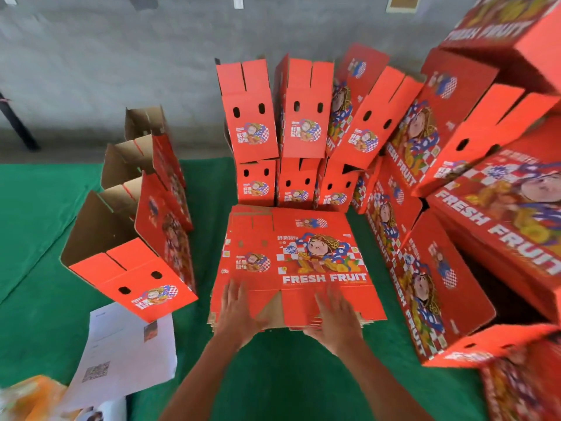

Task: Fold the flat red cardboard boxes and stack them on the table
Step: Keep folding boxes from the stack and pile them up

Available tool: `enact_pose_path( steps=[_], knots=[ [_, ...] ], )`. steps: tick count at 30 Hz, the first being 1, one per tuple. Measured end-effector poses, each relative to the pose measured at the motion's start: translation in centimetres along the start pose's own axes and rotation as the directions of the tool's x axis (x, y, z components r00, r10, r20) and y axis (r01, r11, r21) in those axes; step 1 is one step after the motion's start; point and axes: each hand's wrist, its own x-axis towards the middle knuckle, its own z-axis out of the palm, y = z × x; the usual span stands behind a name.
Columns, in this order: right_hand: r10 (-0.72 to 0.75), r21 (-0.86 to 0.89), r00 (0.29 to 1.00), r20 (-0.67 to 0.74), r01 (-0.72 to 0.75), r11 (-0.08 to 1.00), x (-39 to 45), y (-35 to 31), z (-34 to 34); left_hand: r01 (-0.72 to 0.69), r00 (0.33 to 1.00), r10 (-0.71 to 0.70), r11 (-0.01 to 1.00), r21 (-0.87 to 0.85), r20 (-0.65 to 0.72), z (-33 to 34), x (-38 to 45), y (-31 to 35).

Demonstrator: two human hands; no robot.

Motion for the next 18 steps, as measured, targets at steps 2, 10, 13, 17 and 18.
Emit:
enact_pose_path(
  steps=[2, 10, 13, 17, 18],
  knots=[
    [-0.015, -0.081, 1.0, 0.015, 0.016, 0.997, -0.6, -0.3, -0.7, -0.026, 1.0, 0.026, 1.0, -0.01, -0.018, 0.2, -0.7, -0.2],
    [-0.244, -0.311, 0.968, 0.055, 0.249, 0.917, -4.5, 0.3, -5.8, 0.033, 0.975, -0.131, 0.885, -0.464, -0.181, -2.7, -4.3, -0.3],
    [-0.367, -0.337, 0.93, -0.029, 0.337, 0.879, -5.8, -0.3, -8.5, -0.027, 0.935, -0.232, 0.706, -0.708, -0.267, -5.6, -6.0, 1.6],
    [-0.45, -0.396, 0.879, -0.156, 0.361, 0.844, -6.4, -2.1, -13.7, -0.243, 0.858, -0.192, 0.665, -0.706, -0.476, -9.9, -7.1, 5.3],
    [-0.465, -0.415, 0.861, -0.205, 0.353, 0.839, -6.5, -2.5, -15.2, -0.308, 0.825, -0.182, 0.649, -0.695, -0.536, -11.1, -7.5, 6.7]
  ],
)
